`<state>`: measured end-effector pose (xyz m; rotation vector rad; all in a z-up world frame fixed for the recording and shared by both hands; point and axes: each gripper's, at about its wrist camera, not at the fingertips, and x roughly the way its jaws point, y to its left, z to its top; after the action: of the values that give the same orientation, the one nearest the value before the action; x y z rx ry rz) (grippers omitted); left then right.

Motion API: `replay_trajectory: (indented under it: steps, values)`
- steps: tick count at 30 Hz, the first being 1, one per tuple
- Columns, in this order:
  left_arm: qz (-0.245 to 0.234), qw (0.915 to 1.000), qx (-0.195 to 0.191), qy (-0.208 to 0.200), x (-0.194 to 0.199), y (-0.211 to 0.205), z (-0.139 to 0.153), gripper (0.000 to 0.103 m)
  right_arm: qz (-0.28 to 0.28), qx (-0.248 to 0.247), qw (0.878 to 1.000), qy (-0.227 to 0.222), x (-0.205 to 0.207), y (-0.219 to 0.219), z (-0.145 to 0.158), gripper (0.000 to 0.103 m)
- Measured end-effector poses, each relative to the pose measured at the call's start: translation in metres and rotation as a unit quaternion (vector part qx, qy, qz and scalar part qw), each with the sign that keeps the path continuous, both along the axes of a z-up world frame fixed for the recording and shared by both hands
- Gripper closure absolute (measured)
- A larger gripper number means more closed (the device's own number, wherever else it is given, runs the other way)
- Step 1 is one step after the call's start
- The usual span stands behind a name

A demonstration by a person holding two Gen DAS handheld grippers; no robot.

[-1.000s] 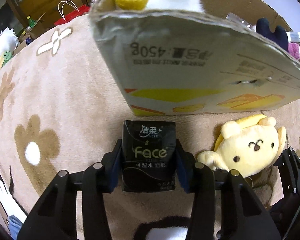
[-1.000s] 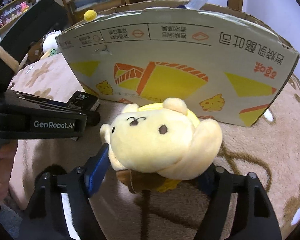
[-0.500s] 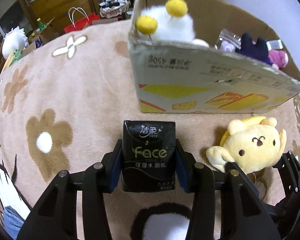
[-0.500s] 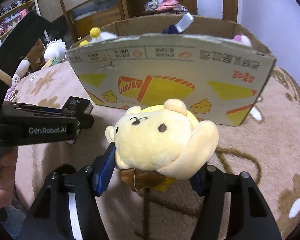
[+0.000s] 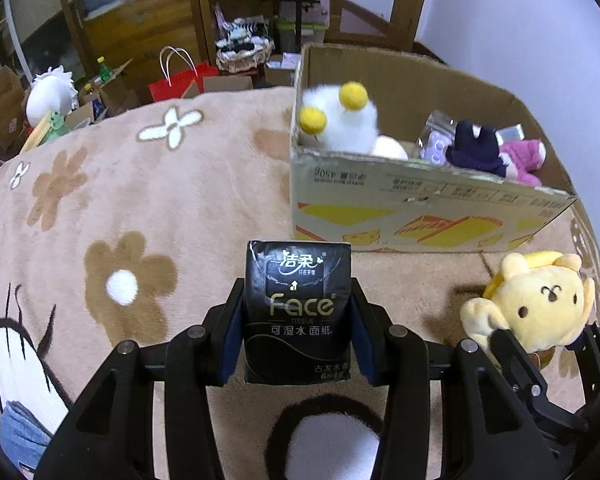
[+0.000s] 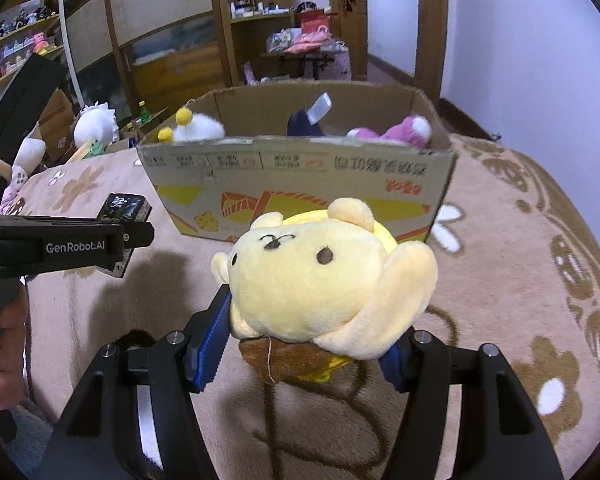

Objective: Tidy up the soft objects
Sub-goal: 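Lift the tissue pack with the left tool while the right tool carries the yellow bear over the box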

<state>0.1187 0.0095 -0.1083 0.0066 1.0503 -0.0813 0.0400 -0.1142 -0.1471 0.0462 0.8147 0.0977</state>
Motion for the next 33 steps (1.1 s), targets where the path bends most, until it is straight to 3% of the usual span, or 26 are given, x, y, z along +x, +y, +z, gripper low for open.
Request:
replay_trajectory:
  steps: [11,21,26,33]
  values:
    - [-0.005,0.9976,0.003,-0.069,-0.021,-0.004,0.031,0.058,-0.036,-0.033,0.997,-0.067,-0.020,-0.003,0.033,0.036]
    - [-0.012,0.9891,0.000,-0.147,-0.036,-0.008,0.066,0.058,-0.062,-0.064,0.986,-0.140,-0.032,-0.007,0.064,0.036]
    - [-0.018,0.9850,-0.033,-0.168,-0.036,-0.004,0.082,0.058,-0.075,-0.053,0.982,-0.166,-0.028,-0.016,0.078,0.036]
    - [-0.037,0.9791,-0.009,-0.200,-0.033,-0.017,0.097,0.058,-0.090,-0.052,0.977,-0.187,-0.019,-0.029,0.086,0.036]
